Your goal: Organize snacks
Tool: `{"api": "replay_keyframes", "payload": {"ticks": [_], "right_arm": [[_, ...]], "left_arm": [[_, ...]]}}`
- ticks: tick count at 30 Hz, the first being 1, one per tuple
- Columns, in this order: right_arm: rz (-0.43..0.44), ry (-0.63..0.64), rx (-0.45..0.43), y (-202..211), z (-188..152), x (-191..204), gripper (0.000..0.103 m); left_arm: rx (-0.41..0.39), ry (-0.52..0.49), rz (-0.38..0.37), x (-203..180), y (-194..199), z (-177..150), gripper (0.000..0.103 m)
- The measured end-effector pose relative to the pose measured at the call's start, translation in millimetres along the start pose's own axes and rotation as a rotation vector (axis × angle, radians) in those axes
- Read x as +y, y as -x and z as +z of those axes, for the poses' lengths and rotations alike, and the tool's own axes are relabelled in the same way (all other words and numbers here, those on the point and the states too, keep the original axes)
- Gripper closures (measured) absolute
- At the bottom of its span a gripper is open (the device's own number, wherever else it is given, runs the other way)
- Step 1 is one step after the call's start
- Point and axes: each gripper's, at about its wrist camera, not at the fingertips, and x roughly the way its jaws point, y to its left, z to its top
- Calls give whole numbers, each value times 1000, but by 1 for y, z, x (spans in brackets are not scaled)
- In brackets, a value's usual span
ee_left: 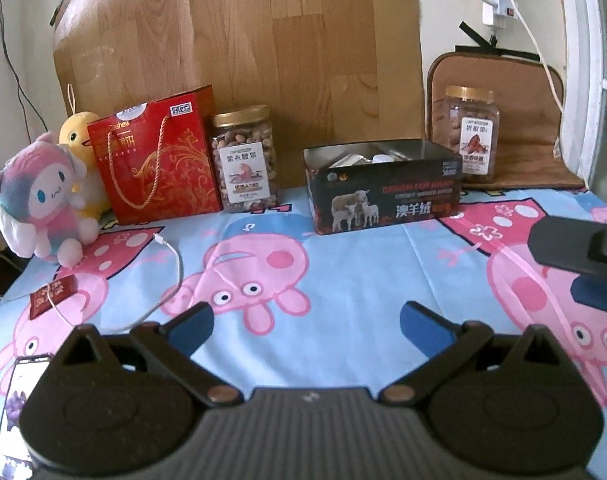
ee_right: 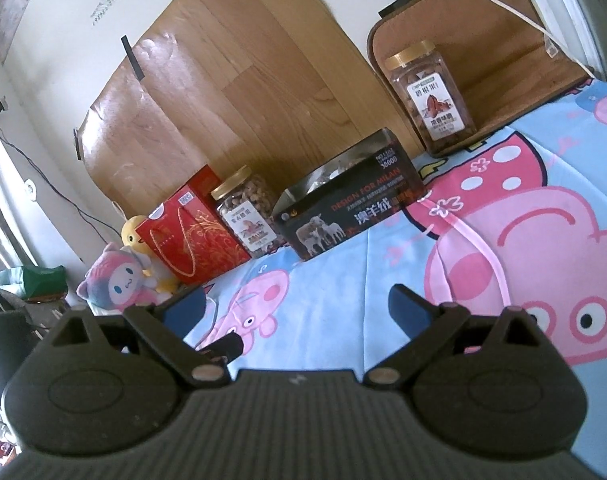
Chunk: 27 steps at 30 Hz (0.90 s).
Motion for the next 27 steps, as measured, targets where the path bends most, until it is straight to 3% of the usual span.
{"api": "replay_keyframes", "payload": {"ticks": [27], "right_arm": [[14, -15, 2, 3, -3, -3, 4]], "left_arm": [[33, -61, 74, -10, -12, -6, 0]]}}
